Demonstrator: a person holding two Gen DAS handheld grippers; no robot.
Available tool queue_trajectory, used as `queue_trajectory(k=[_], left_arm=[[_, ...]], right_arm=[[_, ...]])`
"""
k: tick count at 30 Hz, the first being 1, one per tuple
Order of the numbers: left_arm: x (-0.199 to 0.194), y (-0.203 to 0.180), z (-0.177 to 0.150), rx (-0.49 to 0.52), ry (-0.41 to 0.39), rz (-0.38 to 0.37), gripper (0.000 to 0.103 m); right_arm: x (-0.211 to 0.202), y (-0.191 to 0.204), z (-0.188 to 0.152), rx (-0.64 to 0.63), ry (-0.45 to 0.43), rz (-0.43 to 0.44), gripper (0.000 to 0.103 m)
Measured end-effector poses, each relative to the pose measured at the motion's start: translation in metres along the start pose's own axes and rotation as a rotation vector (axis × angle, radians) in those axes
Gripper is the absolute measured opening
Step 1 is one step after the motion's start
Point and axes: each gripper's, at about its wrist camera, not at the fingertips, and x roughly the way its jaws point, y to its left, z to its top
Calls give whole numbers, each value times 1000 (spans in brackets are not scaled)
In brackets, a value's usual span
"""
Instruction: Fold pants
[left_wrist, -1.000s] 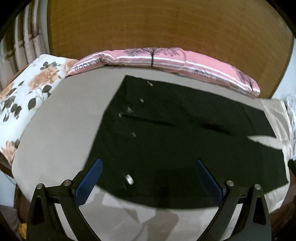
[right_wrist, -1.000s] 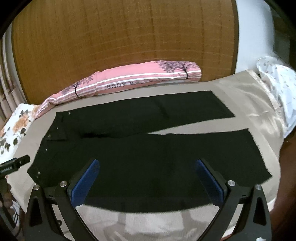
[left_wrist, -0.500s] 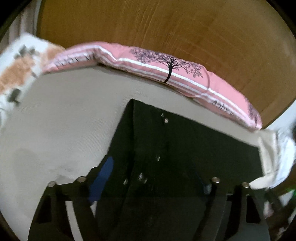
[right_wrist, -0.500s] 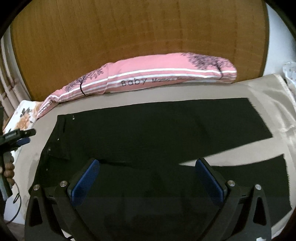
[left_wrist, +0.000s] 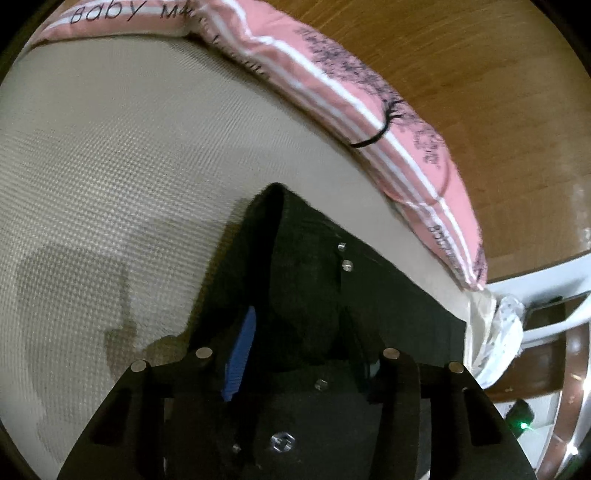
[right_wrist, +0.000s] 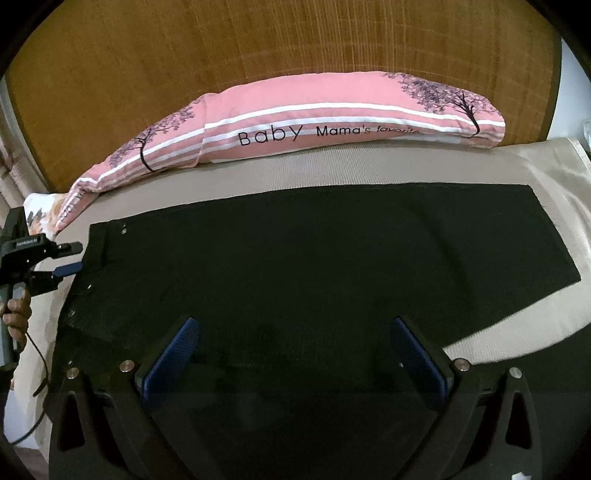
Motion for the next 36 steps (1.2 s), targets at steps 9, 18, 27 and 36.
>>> queue_trajectory(k=[9, 18, 27, 36], left_arm=[[19, -9, 27, 38, 3, -56, 43], [45, -16, 59, 22, -4, -67, 38], [9, -33, 43, 119, -100, -105, 9], [-48, -80, 8, 337, -178, -172, 8]], right_arm=[[25, 11, 17, -40, 0, 2, 103], [50, 23, 34, -125, 0, 10, 103], [79, 20, 83, -248, 63, 171, 103], [114, 33, 146, -537, 203, 401, 103]])
